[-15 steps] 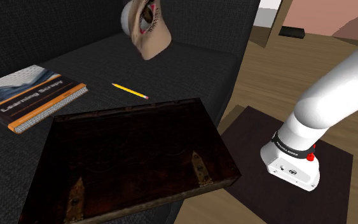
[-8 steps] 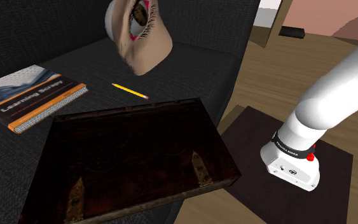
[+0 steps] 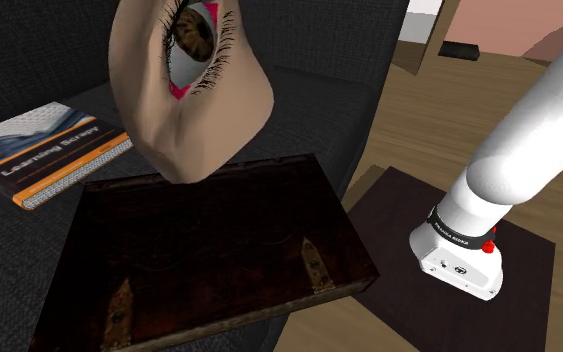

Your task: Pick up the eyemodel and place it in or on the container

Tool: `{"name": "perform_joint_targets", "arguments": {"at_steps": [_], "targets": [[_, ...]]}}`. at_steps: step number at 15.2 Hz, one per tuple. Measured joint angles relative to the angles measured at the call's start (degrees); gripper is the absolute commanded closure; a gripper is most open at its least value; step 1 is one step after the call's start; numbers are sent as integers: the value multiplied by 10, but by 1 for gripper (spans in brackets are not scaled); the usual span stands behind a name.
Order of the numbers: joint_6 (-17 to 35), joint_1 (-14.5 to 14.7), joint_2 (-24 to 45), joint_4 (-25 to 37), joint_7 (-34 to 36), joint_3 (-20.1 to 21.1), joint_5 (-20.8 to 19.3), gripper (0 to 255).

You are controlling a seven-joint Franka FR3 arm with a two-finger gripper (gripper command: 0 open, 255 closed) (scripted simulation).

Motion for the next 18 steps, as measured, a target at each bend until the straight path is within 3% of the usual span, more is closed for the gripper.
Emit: {"name": "perform_joint_targets", "arguments": {"at_steps": [3, 9, 18], "targets": [[21, 2, -15, -27, 2, -5, 13, 255], [72, 11, -78, -115, -33, -56, 69, 255], [144, 31, -133, -227, -63, -94, 110, 255]]}}
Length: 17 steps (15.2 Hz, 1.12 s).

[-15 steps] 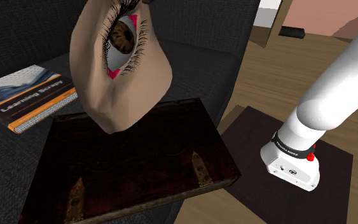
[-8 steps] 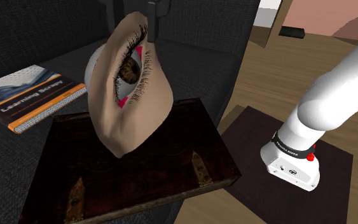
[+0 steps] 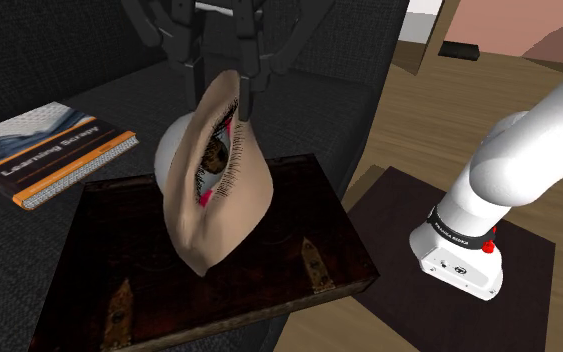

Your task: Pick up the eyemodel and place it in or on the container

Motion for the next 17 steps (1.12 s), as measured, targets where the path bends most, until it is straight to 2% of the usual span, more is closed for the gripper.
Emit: {"name": "perform_joint_targets", "arguments": {"at_steps": [5, 11, 12, 17], "targets": [[39, 8, -20, -51, -9, -11, 12, 255], [47, 10, -20, -60, -9, -11, 12, 255], [47, 11, -21, -61, -10, -12, 13, 0], [46, 13, -22, -64, -11, -11, 15, 0]]}}
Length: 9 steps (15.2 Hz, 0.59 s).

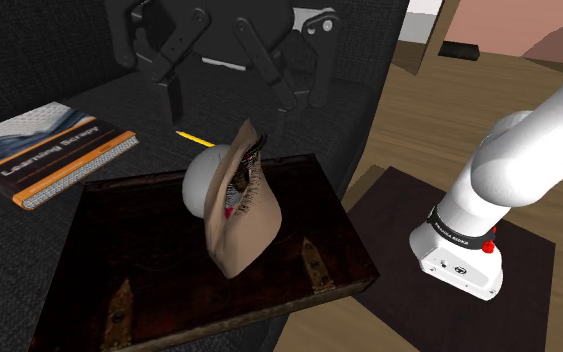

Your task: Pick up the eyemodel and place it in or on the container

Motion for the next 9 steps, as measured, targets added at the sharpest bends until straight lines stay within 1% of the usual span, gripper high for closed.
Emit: {"name": "perform_joint_targets", "arguments": {"at_steps": [2, 6, 9], "targets": [[-9, 0, 0, 10, 1, -1, -1, 0], [-65, -9, 21, 83, 14, 7, -15, 0], [-73, -10, 24, 91, 15, 7, -17, 0]]}}
